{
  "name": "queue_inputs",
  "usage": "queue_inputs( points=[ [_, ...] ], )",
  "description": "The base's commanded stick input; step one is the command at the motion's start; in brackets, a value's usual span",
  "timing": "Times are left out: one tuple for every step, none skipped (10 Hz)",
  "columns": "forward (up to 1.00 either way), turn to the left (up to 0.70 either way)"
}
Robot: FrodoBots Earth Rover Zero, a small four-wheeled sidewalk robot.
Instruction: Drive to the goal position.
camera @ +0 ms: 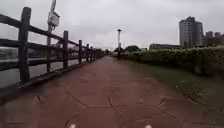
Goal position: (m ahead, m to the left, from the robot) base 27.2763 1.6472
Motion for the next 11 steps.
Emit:
queue_inputs(
  points=[
    [1.00, 0.00],
    [1.00, 0.00],
    [1.00, 0.00],
    [1.00, 0.00],
    [1.00, 0.00],
    [1.00, 0.00],
    [1.00, 0.00],
    [1.00, 0.00],
    [1.00, 0.00],
    [1.00, 0.00],
    [1.00, 0.00]
  ],
)
